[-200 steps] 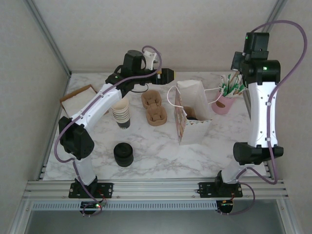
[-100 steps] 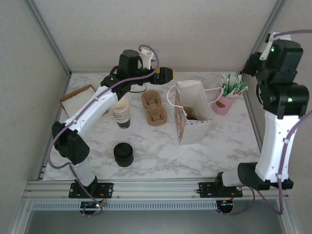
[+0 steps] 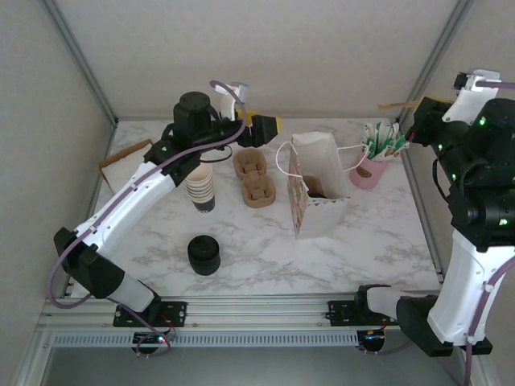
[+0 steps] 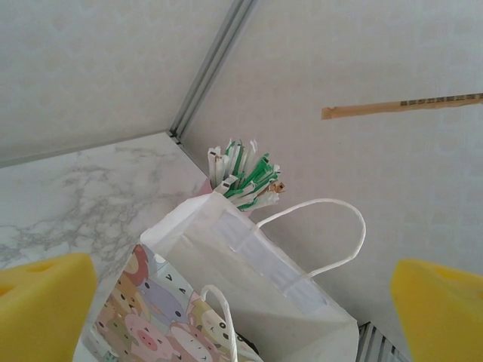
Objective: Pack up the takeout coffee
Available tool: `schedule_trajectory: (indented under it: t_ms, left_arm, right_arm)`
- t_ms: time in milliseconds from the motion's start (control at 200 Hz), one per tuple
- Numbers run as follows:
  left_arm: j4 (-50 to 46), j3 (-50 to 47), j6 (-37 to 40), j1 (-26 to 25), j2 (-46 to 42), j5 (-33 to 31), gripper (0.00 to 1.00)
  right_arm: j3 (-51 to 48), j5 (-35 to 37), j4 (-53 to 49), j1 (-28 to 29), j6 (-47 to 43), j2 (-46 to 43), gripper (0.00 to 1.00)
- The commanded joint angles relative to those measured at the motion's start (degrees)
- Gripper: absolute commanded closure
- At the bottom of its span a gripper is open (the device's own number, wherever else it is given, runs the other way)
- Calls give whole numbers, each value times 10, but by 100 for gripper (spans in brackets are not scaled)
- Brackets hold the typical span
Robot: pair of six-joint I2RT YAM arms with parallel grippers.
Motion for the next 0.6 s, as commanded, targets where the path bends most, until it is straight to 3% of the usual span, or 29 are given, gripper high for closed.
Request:
schedule_trajectory:
  t_ms: [0,350,596]
  left_arm:
    - [31,-21,-4,-6,-27,-22,0]
    - [52,-86,-9,-8,-81,-49,0]
    - [43,-121,-6,-8,-102,-73,0]
  right_arm:
    - [-10,-73,35,4,14,-18,100]
    - [-22,-226,52,4,50,-31,100]
    - [-20,-275,27,4,71,-6,100]
